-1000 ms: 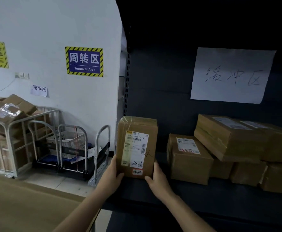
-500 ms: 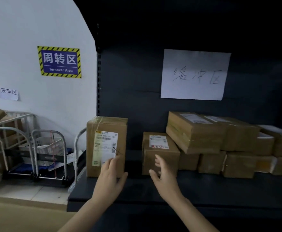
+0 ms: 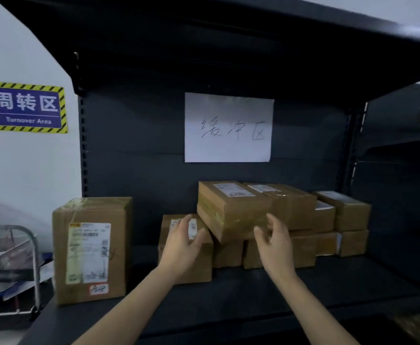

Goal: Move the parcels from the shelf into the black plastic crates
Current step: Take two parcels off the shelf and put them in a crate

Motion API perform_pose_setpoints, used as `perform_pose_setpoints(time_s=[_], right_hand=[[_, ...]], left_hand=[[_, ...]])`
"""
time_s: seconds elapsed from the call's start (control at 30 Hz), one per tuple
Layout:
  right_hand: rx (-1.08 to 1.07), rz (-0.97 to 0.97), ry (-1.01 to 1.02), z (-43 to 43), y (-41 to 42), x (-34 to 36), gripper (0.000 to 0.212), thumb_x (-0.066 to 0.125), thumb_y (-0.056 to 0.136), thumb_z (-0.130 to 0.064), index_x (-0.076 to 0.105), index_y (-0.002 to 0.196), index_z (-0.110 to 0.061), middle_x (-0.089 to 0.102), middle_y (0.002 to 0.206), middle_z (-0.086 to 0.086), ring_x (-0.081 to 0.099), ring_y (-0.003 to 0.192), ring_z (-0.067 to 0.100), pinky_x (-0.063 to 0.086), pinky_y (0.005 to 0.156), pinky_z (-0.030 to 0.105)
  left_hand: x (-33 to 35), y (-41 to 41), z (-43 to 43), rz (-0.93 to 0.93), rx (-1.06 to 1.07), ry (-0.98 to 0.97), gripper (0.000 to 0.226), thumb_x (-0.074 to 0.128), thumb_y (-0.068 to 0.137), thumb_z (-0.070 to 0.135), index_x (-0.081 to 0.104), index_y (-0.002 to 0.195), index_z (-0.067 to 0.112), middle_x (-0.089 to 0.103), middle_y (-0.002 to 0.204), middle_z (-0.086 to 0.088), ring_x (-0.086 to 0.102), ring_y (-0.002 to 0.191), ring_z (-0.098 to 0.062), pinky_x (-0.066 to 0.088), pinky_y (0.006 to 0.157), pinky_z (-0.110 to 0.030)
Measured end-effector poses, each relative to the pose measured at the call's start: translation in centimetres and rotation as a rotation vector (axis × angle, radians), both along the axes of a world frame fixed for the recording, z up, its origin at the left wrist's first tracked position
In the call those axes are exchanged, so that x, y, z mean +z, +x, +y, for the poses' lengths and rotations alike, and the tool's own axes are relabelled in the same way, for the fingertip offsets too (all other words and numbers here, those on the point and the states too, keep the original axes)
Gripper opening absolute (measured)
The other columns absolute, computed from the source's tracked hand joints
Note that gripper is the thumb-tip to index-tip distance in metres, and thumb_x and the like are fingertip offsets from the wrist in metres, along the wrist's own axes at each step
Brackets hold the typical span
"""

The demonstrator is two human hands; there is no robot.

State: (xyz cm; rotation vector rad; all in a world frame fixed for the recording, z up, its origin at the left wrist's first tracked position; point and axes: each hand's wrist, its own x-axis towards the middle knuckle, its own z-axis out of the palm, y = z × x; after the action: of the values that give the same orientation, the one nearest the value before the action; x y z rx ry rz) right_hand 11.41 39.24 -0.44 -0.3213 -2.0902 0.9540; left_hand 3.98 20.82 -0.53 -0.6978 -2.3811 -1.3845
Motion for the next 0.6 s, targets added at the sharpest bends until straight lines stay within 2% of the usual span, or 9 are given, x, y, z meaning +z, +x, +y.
perform_pose_setpoints(time_s=[0.1,0.2,0.3,0.4,0.47,0.53,0.6], right_hand=[[-0.019,-0.055,-0.134,2.6,-1.1,1.8,0.055,0.048,0.096,-0.031,0.030,0.144,-0.012,0.032,0.148,0.009,0.036,0.134,0.025,0.032,0.111,0.038],[0.076,-0.111,-0.309,4.1,-2.4,2.5,0.063,0.046,0.095,-0.040,0.023,0.147,-0.012,0.027,0.152,0.008,0.031,0.138,0.025,0.027,0.112,0.038],[0.223,-0.138,-0.475,4.1,-3.3,2.4,0.070,0.046,0.091,-0.051,0.022,0.148,-0.017,0.031,0.152,0.004,0.032,0.137,0.022,0.028,0.111,0.038],[0.273,-0.119,-0.515,4.0,-3.4,1.6,0.076,0.043,0.083,-0.066,0.030,0.145,-0.024,0.034,0.149,0.003,0.036,0.134,0.023,0.030,0.112,0.043],[0.296,-0.098,-0.540,4.2,-2.9,1.0,0.073,0.041,0.080,-0.071,0.039,0.139,-0.028,0.040,0.144,0.003,0.040,0.131,0.023,0.031,0.111,0.049],[0.297,-0.070,-0.576,4.5,-2.4,0.2,0.064,0.043,0.083,-0.065,0.044,0.135,-0.027,0.044,0.140,0.004,0.044,0.126,0.023,0.034,0.109,0.048],[0.273,-0.060,-0.553,4.7,-1.9,-0.7,0.055,0.044,0.088,-0.057,0.044,0.133,-0.026,0.047,0.135,0.004,0.047,0.121,0.022,0.037,0.107,0.046]], left_hand=[[2.8,-0.8,3.4,-0.228,-0.083,0.136,0.062,0.044,0.094,0.044,0.028,0.145,0.012,0.039,0.147,-0.004,0.039,0.128,-0.013,0.033,0.098,-0.025],[4.5,-2.5,6.2,-0.495,-0.115,0.278,0.070,0.040,0.091,0.055,0.029,0.144,0.011,0.037,0.148,-0.009,0.036,0.135,-0.026,0.028,0.111,-0.038],[4.7,-3.5,7.8,-0.678,-0.134,0.382,0.072,0.040,0.089,0.059,0.034,0.143,0.012,0.045,0.142,-0.011,0.042,0.129,-0.029,0.031,0.111,-0.041],[3.9,-3.2,8.4,-0.666,-0.076,0.414,0.062,0.036,0.091,0.052,0.038,0.140,0.014,0.049,0.135,-0.011,0.047,0.120,-0.029,0.036,0.106,-0.042],[3.1,-2.3,8.2,-0.577,-0.109,0.377,0.056,0.036,0.092,0.048,0.035,0.141,0.021,0.050,0.131,-0.005,0.047,0.113,-0.022,0.036,0.099,-0.036],[2.0,-1.0,7.8,-0.500,-0.182,0.326,0.053,0.039,0.094,0.044,0.029,0.143,0.027,0.048,0.118,0.006,0.041,0.101,-0.010,0.031,0.090,-0.029],[0.5,0.2,7.2,-0.480,-0.249,0.320,0.052,0.041,0.094,0.040,0.027,0.143,0.031,0.045,0.117,0.011,0.037,0.104,-0.006,0.028,0.092,-0.027]])
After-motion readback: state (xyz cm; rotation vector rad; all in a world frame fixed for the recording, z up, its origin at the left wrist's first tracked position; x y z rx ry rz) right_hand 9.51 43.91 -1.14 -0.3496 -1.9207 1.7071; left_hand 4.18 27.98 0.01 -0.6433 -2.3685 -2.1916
